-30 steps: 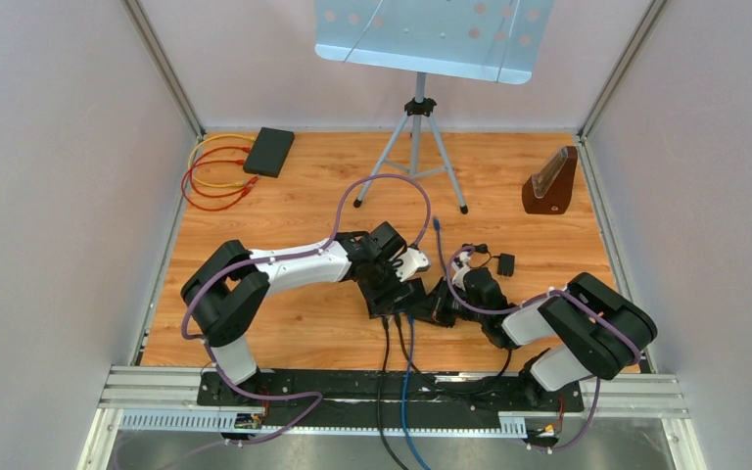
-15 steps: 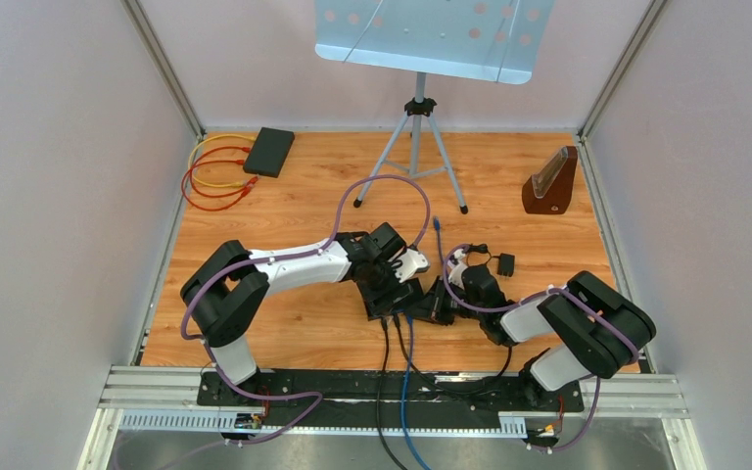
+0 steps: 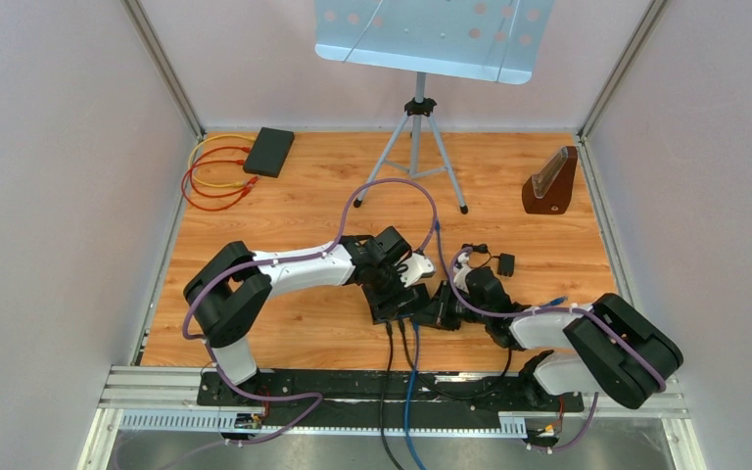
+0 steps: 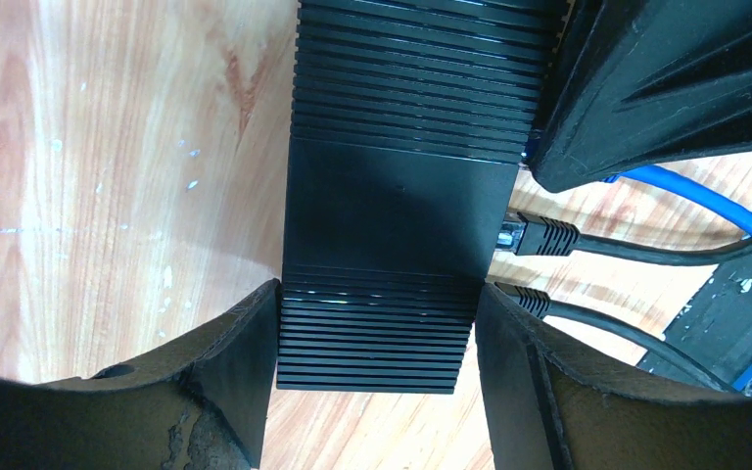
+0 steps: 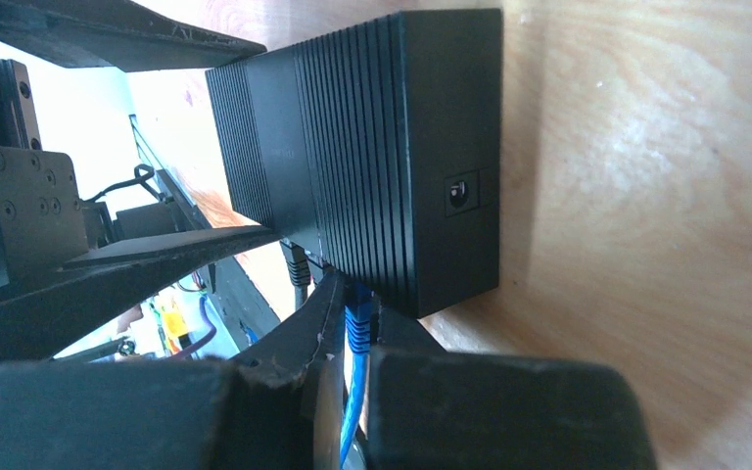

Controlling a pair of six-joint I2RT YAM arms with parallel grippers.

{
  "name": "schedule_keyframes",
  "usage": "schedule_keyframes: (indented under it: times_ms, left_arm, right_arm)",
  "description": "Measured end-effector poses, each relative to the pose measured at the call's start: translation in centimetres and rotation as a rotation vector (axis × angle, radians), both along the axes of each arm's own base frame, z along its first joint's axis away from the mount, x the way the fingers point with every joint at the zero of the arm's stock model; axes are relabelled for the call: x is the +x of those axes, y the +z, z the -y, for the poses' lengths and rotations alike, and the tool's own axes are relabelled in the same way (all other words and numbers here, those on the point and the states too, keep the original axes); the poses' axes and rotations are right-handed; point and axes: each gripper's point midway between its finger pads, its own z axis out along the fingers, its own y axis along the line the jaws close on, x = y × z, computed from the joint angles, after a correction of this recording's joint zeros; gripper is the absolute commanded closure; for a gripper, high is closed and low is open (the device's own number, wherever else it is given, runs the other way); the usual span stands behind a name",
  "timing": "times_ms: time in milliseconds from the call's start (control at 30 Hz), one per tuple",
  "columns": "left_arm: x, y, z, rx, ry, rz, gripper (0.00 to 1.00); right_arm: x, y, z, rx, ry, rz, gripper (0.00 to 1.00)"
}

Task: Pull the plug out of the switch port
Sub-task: Pull the connector from the switch port, then place the connector at the center of the board.

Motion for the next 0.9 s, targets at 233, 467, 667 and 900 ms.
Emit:
schedule_keyframes:
  times_ms: [233, 467, 667, 900]
  left_arm:
    - [-0.2, 0.0, 0.5, -0.006, -0.023, -0.01, 0.49]
    - [-0.1, -0.1, 0.9, -0.013, -0.024, -0.016, 0.49]
    - [-0.1, -0.1, 0.9, -0.014, -0.021, -0.017, 0.36]
    - [0.2, 0.2, 0.9, -0.055, 0.026, 0.018, 0.12]
  right_arm:
    - [-0.8, 0.1, 0.4, -0.009, 0.021, -0.009, 1.0]
    - [-2.4, 1.0, -0.6, 0.024, 0.135, -0.073, 1.0]
    - [-2.0, 0.9, 0.0, -0.01, 0.08, -0.077, 0.97]
    - [0.5, 2.0, 2.5, -0.112, -0.101, 0.032, 0.4]
